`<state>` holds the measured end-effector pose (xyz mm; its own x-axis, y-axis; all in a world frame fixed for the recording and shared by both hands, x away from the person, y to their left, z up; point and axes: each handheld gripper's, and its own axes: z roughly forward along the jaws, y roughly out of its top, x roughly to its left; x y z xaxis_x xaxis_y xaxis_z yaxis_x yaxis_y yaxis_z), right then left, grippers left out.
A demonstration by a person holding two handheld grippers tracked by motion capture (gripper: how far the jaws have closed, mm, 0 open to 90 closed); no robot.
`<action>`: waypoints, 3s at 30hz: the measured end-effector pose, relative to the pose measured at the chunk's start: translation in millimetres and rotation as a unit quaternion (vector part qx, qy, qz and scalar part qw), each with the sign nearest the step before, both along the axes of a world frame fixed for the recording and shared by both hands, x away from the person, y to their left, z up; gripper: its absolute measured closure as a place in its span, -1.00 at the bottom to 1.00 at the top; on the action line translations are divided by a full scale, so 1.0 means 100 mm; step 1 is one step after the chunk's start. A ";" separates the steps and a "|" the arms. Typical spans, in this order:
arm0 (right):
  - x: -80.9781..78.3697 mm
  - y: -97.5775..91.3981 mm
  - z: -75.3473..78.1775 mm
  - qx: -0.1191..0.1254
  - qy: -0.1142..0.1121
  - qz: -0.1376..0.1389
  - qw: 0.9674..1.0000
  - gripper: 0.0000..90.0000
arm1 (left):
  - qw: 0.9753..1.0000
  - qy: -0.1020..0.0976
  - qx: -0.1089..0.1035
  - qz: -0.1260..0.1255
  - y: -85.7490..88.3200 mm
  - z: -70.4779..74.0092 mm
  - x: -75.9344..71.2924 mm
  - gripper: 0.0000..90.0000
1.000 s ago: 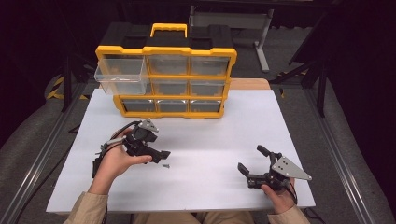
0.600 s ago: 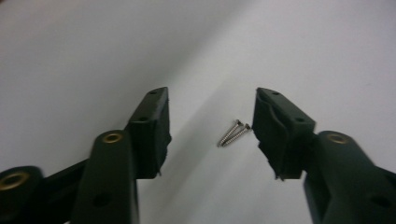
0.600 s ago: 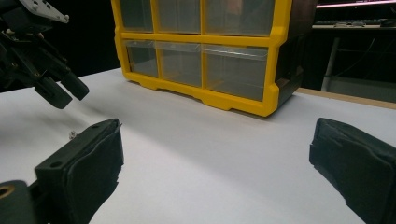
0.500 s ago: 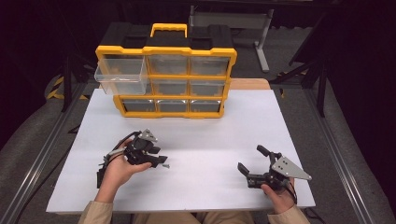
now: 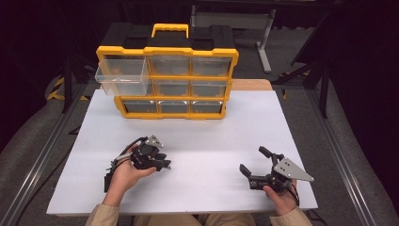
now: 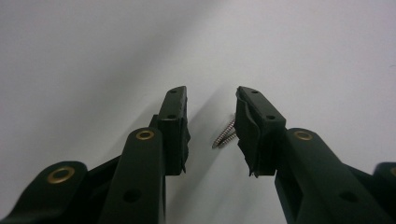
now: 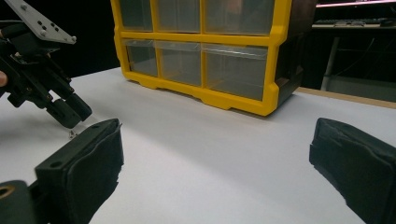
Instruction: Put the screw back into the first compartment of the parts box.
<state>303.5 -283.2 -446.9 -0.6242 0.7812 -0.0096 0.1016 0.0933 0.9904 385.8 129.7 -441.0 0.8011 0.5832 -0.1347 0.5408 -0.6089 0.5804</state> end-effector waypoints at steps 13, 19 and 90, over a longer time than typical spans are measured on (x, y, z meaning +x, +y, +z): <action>0.00 0.00 0.00 0.001 0.001 0.001 1.000 -0.93 | 1.000 0.010 0.002 -0.004 -0.04 -0.05 0.01 0.55; 0.00 0.00 0.00 -0.001 0.000 0.002 1.000 -0.93 | 1.000 0.008 0.001 0.004 -0.03 -0.06 0.02 0.65; 0.00 0.00 0.01 0.003 -0.002 0.001 1.000 -0.93 | 0.998 0.060 0.013 0.007 0.08 2.33 0.23 0.95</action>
<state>303.5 -283.5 -445.8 -0.6256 0.7801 -0.0074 0.0974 0.0876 0.9914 408.4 137.8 -208.1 0.7721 0.5982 -0.2145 0.6140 -0.6150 0.4947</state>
